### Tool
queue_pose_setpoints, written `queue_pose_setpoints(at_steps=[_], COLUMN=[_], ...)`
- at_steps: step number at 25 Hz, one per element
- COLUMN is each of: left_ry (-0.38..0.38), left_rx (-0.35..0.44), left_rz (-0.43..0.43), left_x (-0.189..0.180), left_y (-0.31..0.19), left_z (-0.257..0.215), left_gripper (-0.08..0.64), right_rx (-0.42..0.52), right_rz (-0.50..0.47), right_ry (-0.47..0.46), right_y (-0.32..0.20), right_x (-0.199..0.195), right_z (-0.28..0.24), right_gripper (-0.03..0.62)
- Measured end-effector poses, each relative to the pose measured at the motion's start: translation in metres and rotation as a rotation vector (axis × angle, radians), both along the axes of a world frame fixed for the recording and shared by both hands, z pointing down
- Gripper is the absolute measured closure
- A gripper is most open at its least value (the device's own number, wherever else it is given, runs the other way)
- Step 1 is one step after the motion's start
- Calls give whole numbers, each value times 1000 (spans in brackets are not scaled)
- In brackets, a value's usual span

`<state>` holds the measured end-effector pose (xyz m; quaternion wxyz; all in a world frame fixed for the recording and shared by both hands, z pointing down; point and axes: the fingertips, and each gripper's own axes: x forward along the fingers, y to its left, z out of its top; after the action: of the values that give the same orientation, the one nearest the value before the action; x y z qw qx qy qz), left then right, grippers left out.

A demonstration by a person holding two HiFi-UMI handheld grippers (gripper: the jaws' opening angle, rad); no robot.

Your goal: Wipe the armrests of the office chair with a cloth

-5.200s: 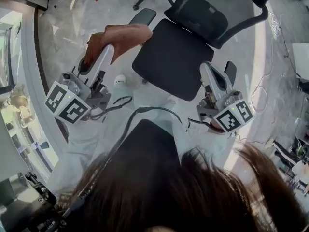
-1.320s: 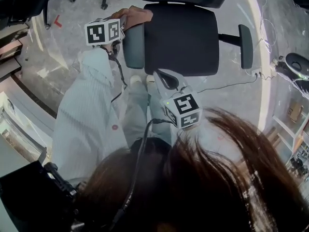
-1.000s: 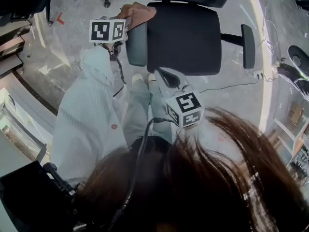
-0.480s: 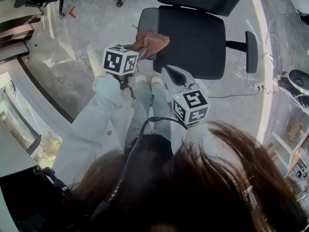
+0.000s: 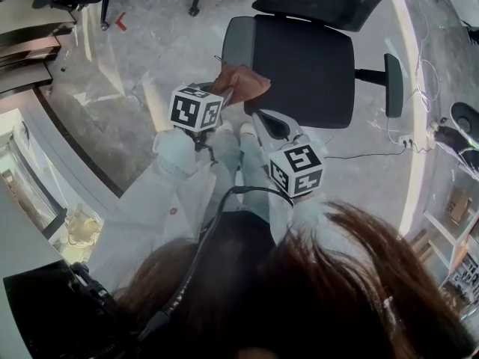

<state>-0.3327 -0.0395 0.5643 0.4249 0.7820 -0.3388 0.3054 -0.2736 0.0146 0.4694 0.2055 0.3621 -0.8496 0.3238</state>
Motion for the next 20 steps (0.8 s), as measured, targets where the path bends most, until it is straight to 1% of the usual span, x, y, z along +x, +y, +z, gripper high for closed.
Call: queue_pose_setpoints(at_steps=[4, 9, 14, 18, 20], left_ry=[4, 0, -33, -36, -51], left_rx=[-3, 27, 87, 119, 143], left_rz=[2, -20, -91, -167, -199], left_x=[0, 0, 4, -2, -7], left_y=[-33, -90, -152, -184, -198], left_z=[9, 20, 33, 32, 29], left_gripper=[526, 526, 526, 526, 526], right_rx=[-6, -37, -55, -65, -70], right_rz=[-11, 0, 43, 71, 92], right_ry=[15, 16, 14, 11, 4], right_y=[-5, -15, -31, -31, -29], right_x=[-5, -6, 8, 14, 15], right_z=[6, 17, 28, 28, 26], right_gripper=[591, 591, 591, 591, 591])
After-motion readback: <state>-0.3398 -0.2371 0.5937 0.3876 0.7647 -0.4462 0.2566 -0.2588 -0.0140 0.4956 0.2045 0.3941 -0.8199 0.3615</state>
